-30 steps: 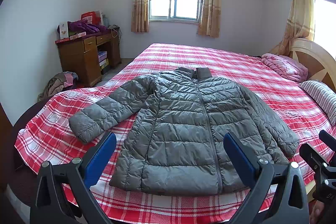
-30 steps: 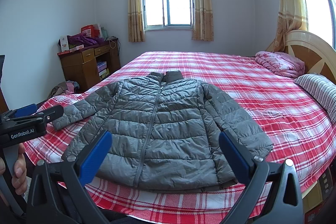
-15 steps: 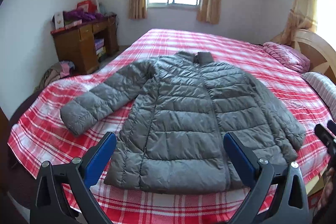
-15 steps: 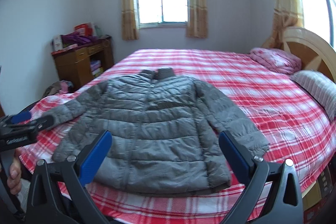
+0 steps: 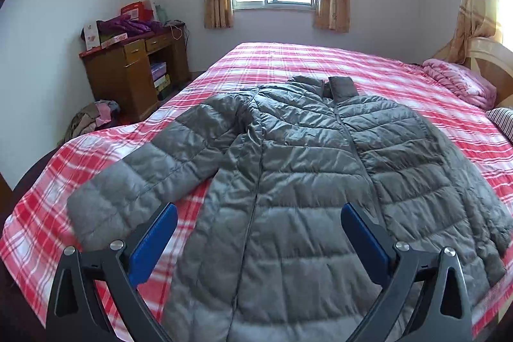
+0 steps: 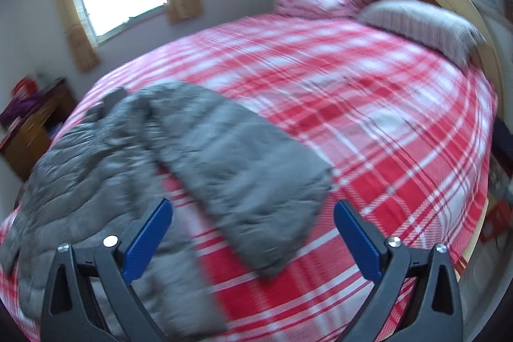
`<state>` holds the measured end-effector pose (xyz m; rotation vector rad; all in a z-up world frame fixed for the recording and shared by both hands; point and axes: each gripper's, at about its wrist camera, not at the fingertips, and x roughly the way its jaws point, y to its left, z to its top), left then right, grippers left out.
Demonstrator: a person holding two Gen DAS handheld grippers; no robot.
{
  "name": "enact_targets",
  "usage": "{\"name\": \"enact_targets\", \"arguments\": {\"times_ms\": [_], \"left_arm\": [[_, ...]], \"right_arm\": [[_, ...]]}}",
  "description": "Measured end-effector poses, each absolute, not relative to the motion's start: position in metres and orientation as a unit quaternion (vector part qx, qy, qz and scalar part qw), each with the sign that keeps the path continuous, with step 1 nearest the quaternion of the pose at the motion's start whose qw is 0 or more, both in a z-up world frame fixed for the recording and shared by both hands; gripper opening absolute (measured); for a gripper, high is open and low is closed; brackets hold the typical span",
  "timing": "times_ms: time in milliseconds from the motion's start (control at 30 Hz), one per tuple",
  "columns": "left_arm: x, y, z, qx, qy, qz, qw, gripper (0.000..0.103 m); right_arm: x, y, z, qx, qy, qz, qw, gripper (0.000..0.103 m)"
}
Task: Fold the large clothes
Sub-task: 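Grasp the grey jacket sleeve with the right tool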
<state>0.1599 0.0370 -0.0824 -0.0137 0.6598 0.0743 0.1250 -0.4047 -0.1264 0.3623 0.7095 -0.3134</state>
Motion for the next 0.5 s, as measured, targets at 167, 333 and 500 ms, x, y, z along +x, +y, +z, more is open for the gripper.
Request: {"name": "enact_targets", "arguments": {"times_ms": [167,333,500], "left_arm": [[0.207,0.036,-0.106,0.005,0.351,0.049,0.935,0.102],[0.237,0.033,-0.125,0.014,0.374,0.061,0.925,0.102],[0.263,0.032,-0.141,0.028,0.397,0.073,0.915,0.102]], "right_arm": [[0.149,-0.441,-0.150,0.211,0.364,-0.178,0.890,0.096],[0.172,-0.452,-0.170,0.216,0.380,-0.185,0.880,0.084],[0.177,-0.445,-0.169,0.184,0.368,-0.182,0.893,0.034]]}}
